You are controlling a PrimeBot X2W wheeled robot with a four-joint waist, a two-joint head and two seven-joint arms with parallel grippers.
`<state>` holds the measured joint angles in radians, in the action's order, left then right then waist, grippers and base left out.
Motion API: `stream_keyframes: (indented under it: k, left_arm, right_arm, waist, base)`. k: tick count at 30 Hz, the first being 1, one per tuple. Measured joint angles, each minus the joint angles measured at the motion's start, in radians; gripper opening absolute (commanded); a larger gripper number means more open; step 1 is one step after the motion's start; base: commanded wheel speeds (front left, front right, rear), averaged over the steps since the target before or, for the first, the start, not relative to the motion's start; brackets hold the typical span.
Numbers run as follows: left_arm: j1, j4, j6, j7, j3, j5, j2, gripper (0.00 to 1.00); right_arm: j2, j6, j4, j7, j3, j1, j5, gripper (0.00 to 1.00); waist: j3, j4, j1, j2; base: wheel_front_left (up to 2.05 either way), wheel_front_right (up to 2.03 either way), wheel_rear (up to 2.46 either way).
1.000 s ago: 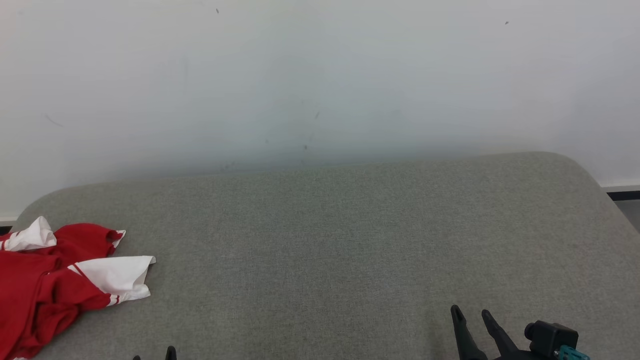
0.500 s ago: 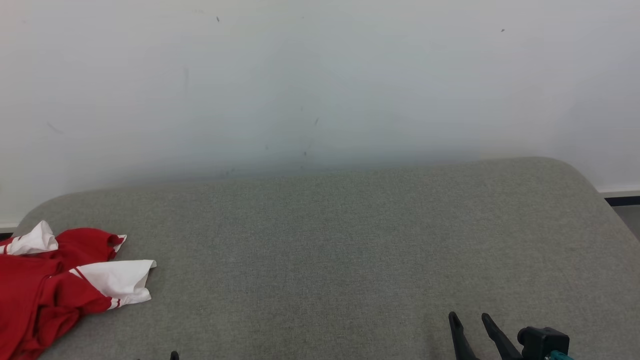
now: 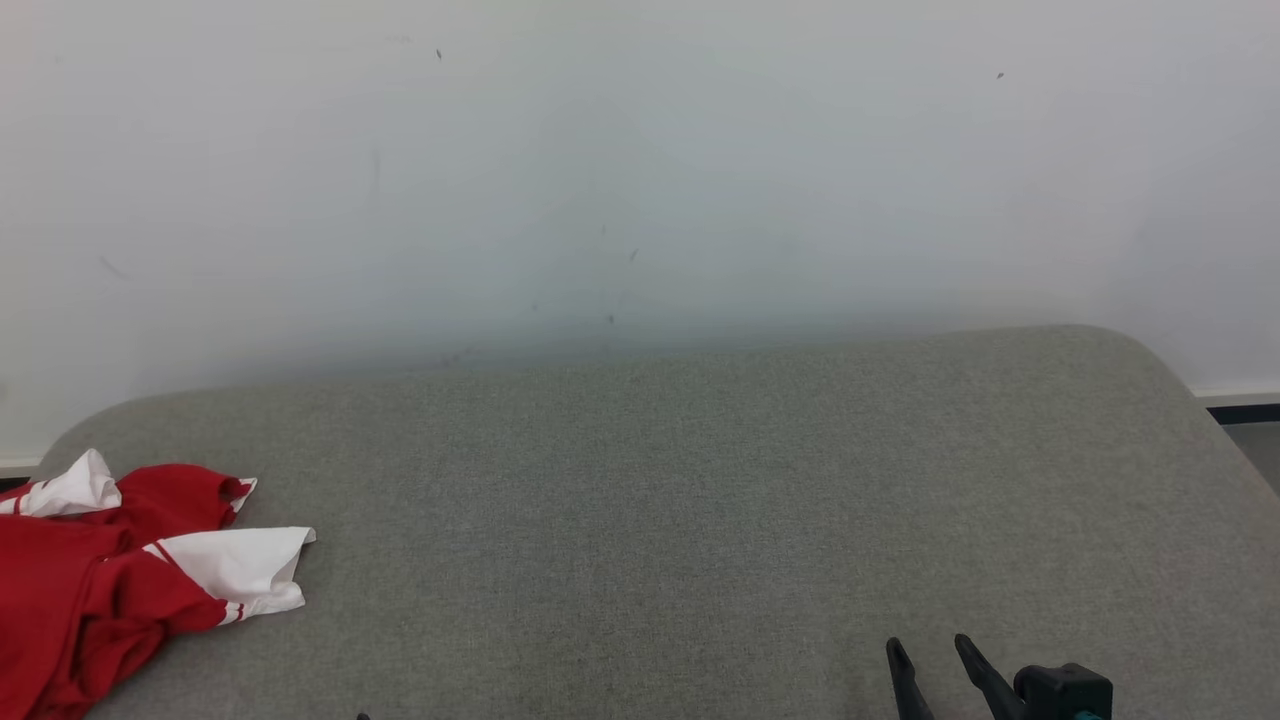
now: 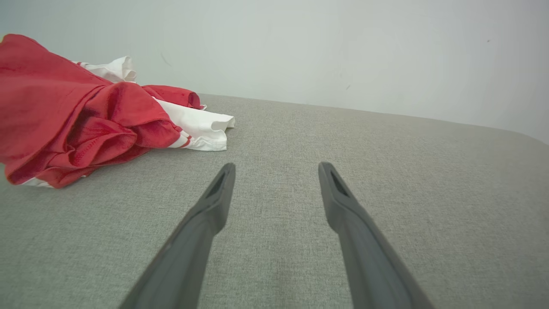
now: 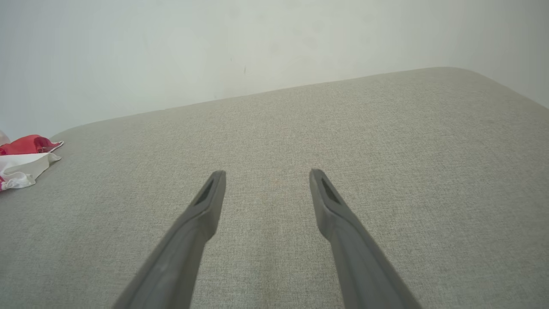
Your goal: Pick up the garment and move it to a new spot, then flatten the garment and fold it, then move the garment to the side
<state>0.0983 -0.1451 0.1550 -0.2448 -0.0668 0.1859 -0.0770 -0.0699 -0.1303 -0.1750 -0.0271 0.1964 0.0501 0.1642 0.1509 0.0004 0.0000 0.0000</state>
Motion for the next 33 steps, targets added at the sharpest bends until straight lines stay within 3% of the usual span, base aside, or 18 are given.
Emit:
stream_keyframes:
  k: [9, 26, 33]
  left_arm:
    - [0.004, 0.007, 0.020, -0.007, -0.005, -0.035, 0.002, 1.00]
    - [0.005, 0.010, 0.027, -0.009, -0.007, 0.007, 0.007, 1.00]
    - [0.006, 0.014, 0.031, -0.003, -0.010, 0.007, -0.006, 1.00]
  right_arm:
    - [0.003, 0.000, 0.004, -0.008, 0.009, 0.002, -0.058, 1.00]
    - [0.011, 0.000, 0.006, -0.016, -0.003, 0.007, -0.050, 1.00]
    - [0.012, 0.000, 0.012, -0.020, -0.016, 0.022, -0.049, 1.00]
  waist:
    - [0.006, 0.002, 0.0000, 0.0000]
    - [0.005, 0.005, 0.0000, 0.0000]
    - [0.003, 0.056, 0.0000, 0.0000]
  base:
    - [0.00, 0.00, 0.00]
    - [0.00, 0.00, 0.00]
    - [0.00, 0.00, 0.00]
